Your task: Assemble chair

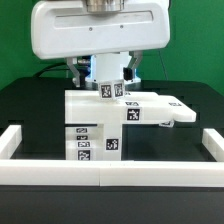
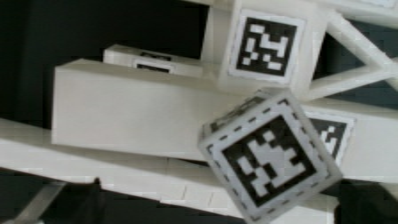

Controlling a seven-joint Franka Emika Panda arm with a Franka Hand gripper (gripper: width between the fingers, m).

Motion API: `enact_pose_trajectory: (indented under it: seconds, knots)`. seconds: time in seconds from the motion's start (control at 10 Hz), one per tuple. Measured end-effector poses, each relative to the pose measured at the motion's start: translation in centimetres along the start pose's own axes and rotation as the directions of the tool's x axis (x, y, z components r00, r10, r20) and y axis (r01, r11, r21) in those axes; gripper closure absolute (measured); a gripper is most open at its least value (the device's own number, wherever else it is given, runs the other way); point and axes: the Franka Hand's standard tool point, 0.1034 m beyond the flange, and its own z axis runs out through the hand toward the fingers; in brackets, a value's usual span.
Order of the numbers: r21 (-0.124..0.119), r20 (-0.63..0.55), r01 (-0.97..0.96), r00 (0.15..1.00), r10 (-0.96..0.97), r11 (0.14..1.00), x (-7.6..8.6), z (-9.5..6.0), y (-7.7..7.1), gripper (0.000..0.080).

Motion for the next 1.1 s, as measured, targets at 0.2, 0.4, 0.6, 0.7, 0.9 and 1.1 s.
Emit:
enact_pose_trajectory:
  seconds: [0.2,0.4,0.6,0.7,0.9,1.1]
  knots:
    - [-0.004,-0.013,0.006,1.000,-0.006,1.000,0.4,0.1,-0.6,0.0150]
    - [-0.003,-0.008,0.004,1.000,-0.004,1.000,0.3,0.3,-0.5,0.0150]
    - [-0.001,-0.001,0.002,1.000,-0.002,1.000,0.1,0.7,-0.7,0.0150]
    - [0.000,0.001,0.002,1.000,-0.002,1.000,0.0,0.7,-0.8,0.0150]
    - [0.000,0.002,0.000,1.000,0.000,1.000,-0.1,0.8,-0.7,0.0150]
    - [-0.007,-0.003,0.037,0.999,-0.037,0.999,-0.7,1.2,-0.8,0.0150]
